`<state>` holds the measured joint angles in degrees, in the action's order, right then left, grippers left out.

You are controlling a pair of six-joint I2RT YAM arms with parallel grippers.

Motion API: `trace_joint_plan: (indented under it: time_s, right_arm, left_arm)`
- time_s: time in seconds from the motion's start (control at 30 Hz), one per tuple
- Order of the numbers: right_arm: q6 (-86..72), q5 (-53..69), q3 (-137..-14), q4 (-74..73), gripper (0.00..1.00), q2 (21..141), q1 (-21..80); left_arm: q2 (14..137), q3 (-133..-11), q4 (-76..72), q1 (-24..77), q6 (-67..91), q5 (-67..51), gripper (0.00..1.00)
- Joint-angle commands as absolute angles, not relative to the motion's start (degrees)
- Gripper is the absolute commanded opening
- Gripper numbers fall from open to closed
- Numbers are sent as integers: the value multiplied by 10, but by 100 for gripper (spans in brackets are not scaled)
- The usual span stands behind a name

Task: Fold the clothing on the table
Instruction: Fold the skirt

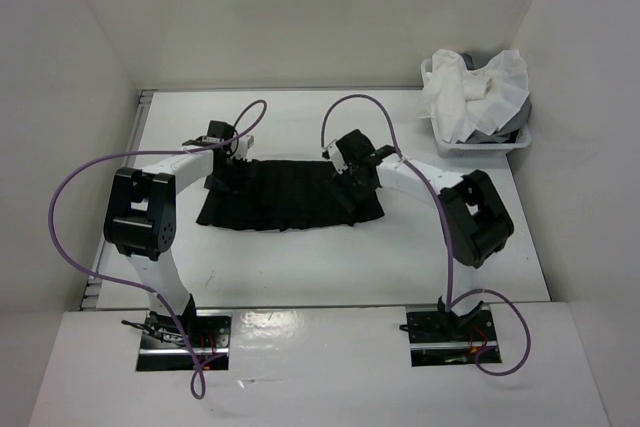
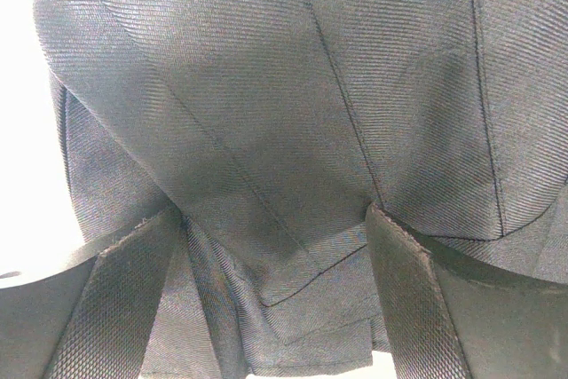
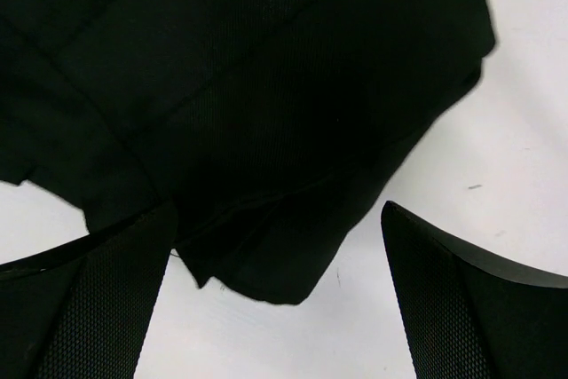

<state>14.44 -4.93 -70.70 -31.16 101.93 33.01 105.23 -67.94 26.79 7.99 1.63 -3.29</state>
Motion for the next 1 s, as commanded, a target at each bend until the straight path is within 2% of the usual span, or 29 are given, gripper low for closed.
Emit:
trace_joint_plan:
  time_s: [0.0, 0.7, 0.97]
  right_arm:
    - [154, -42, -707, -301, 100, 1043, 334]
    - [197, -117, -649, -244, 100, 1049, 266]
    - [202, -113, -643, -277, 100, 1025, 266]
  left_arm:
    - [1063, -688, 292, 78, 10, -36, 91]
    - [1042, -655, 292, 78, -64, 58, 90]
    - [1023, -683, 324, 28, -98, 57, 90]
